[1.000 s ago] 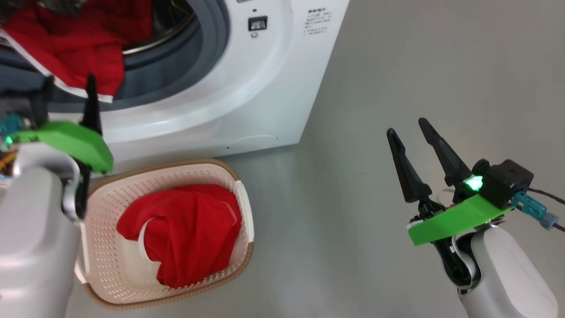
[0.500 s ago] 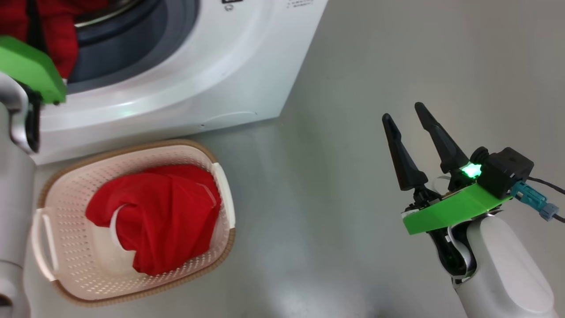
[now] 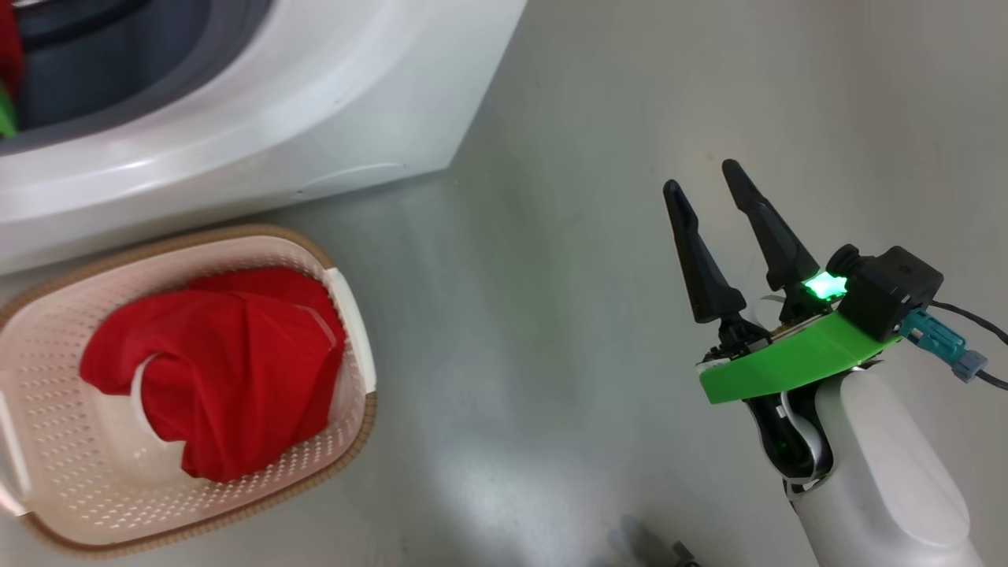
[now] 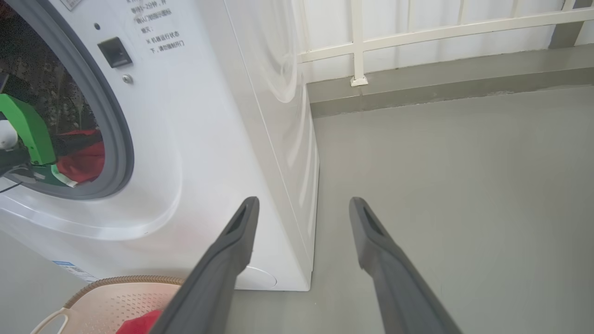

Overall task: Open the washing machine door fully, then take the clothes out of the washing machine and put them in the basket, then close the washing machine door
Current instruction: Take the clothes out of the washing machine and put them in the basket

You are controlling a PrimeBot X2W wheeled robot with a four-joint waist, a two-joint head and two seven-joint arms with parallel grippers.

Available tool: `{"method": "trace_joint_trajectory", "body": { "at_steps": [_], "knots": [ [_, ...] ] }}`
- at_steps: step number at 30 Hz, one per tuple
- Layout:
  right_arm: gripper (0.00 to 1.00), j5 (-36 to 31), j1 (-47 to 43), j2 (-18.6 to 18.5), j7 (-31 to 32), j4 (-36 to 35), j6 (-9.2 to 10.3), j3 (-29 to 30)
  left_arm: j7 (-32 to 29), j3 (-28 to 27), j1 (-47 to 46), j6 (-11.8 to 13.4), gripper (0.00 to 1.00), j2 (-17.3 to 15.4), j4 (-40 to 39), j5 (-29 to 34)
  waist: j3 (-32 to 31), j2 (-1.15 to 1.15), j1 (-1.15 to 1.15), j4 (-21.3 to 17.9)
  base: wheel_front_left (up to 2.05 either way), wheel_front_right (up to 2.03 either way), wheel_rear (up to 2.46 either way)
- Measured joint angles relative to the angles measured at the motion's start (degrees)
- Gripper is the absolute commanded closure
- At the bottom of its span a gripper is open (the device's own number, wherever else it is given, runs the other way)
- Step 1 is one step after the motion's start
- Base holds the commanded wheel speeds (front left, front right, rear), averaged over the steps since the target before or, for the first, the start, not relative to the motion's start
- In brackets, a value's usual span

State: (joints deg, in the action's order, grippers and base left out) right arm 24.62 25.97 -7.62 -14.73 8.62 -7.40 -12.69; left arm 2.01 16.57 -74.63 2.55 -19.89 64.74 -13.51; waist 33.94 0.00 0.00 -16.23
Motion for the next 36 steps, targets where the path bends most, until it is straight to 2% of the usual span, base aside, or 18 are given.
{"method": "trace_joint_trajectory", "body": {
  "at_steps": [7,12,18,19,20,21,22,28,36],
  "knots": [
    [0.00,0.00,0.77,1.01,0.00,-0.21,0.00,-0.52,-0.49,0.73,-4.77,2.04,0.00,-1.92,2.82,1.03,2.47,0.00,0.00,-1.61,0.00,0.00,0.00],
    [0.00,0.00,1.35,1.74,0.00,-0.37,0.00,-0.58,-3.21,1.16,-6.06,4.44,0.00,-2.64,6.06,1.37,3.75,0.00,0.00,-2.88,0.00,0.00,0.00],
    [0.00,0.00,1.35,2.08,0.00,-0.30,0.00,-0.40,-8.36,1.83,-6.94,5.34,0.02,-2.30,7.42,1.34,3.60,0.00,0.00,-2.98,0.00,0.00,0.00],
    [0.00,0.00,1.35,2.14,0.00,-0.29,0.00,-0.41,-8.73,1.87,-6.95,5.34,0.33,-2.26,7.47,1.33,3.55,0.00,0.00,-2.96,0.00,0.00,0.00],
    [0.00,0.00,1.35,2.19,0.00,-0.29,0.00,-0.41,-9.04,1.96,-6.97,5.33,0.56,-2.25,7.54,1.33,3.51,0.00,0.00,-2.93,0.00,0.00,0.00],
    [0.00,0.00,1.35,2.22,0.00,-0.26,0.00,-0.41,-9.05,2.10,-6.98,5.31,0.90,-2.21,7.56,1.33,3.47,0.00,0.00,-2.88,0.00,0.00,0.00],
    [0.00,0.00,1.35,2.23,0.00,-0.23,0.00,-0.41,-9.05,2.20,-6.98,5.26,1.00,-2.11,7.58,1.33,3.44,0.00,0.00,-2.82,0.00,0.00,0.00],
    [0.00,0.00,1.35,2.21,0.00,-0.08,0.00,-0.40,-7.21,2.23,-6.92,5.15,1.00,-1.78,8.15,0.63,2.94,0.00,0.00,-2.45,0.00,0.00,0.00],
    [0.00,0.00,1.35,2.05,0.00,0.18,0.00,-0.40,-1.86,2.08,-6.14,3.16,1.00,-0.90,8.20,-0.86,1.15,0.00,0.00,-1.70,0.00,0.00,0.00]
  ]
}}
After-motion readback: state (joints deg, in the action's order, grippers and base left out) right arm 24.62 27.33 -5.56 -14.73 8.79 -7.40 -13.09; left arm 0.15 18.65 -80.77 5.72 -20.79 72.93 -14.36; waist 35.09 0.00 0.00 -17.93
